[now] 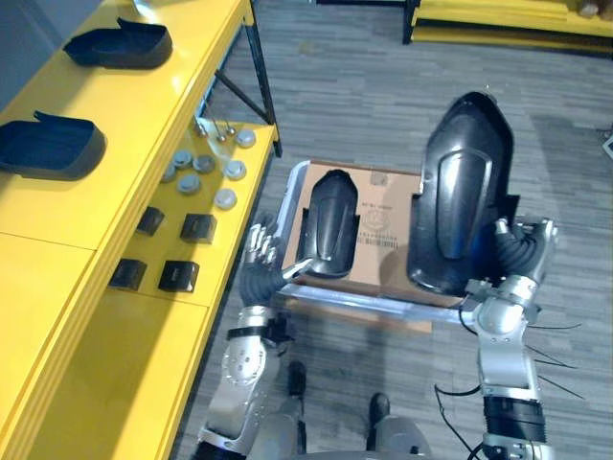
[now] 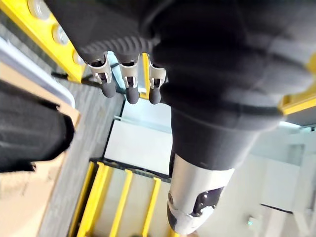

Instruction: Walk over and take plastic housings, then place them on the shelf

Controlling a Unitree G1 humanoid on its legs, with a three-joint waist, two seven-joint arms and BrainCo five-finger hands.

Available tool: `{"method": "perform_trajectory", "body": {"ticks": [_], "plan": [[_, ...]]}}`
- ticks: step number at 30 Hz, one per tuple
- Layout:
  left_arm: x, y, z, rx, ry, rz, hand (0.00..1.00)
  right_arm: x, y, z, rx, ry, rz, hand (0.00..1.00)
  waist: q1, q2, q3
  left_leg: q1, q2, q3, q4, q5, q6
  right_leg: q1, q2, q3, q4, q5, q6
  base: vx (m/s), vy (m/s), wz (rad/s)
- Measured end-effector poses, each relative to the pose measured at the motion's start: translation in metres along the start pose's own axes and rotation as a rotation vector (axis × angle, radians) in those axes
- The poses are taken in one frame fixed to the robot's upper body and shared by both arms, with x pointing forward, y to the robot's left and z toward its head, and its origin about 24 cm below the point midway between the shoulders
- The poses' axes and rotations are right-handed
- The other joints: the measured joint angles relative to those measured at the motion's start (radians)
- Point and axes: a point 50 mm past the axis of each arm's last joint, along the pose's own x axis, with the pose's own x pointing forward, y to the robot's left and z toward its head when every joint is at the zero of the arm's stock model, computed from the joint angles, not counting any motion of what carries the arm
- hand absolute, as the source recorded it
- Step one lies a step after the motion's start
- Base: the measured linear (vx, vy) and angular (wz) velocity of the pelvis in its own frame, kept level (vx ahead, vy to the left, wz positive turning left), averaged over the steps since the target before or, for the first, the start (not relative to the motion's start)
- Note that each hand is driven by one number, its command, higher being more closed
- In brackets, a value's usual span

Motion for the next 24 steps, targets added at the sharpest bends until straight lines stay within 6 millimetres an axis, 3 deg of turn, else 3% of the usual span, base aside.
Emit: {"method": "perform_trajectory", "body": {"ticks": [5,10,11,15,16,24], "plan": [[0.004,-0.015,-0.019,0.049,0.086,-0.018,0.0,-0.024,0.029,0.033,0.128,-0.07,0.127,1.0,0.002,-0.009,-0.04,0.017,0.004,0.015,-0.002,-0.003,-0.003,0.01,0.001,0.012,-0.002,0.001,0.0,-0.04,-0.001,-0.07],[0.003,-0.012,-0.035,0.101,0.156,0.036,0.0,-0.036,0.039,0.052,0.205,-0.122,0.172,1.0,0.004,-0.023,-0.063,0.023,0.01,0.03,-0.002,-0.003,-0.005,0.01,0.005,0.028,-0.007,0.008,-0.002,-0.03,-0.006,-0.1],[0.003,-0.012,-0.036,0.106,0.163,0.05,1.0,-0.037,0.04,0.052,0.213,-0.118,0.179,1.0,0.007,-0.028,-0.071,0.023,0.012,0.037,-0.002,-0.003,-0.005,0.011,0.008,0.033,-0.016,0.015,-0.005,-0.02,-0.005,-0.15],[0.0,-0.012,-0.044,0.132,0.198,0.052,1.0,-0.042,0.04,0.048,0.221,-0.094,0.197,1.0,0.019,-0.031,-0.102,0.024,0.014,0.043,-0.002,-0.003,-0.004,0.016,0.011,0.043,-0.037,0.029,-0.005,0.0,-0.006,-0.08],[0.0,-0.012,-0.045,0.137,0.2,0.05,1.0,-0.042,0.039,0.046,0.219,-0.092,0.201,0.0,0.02,-0.031,-0.108,0.025,0.014,0.043,-0.002,-0.003,-0.004,0.018,0.012,0.043,-0.037,0.029,-0.004,0.0,0.0,0.0],[-0.002,0.0,-0.047,0.165,0.218,0.069,1.0,-0.05,0.041,0.056,0.432,-0.149,0.361,0.0,0.023,-0.032,-0.15,0.035,0.016,0.043,-0.002,-0.004,-0.005,0.029,0.016,0.048,-0.045,0.028,-0.009,0.0,0.0,0.0]]}}
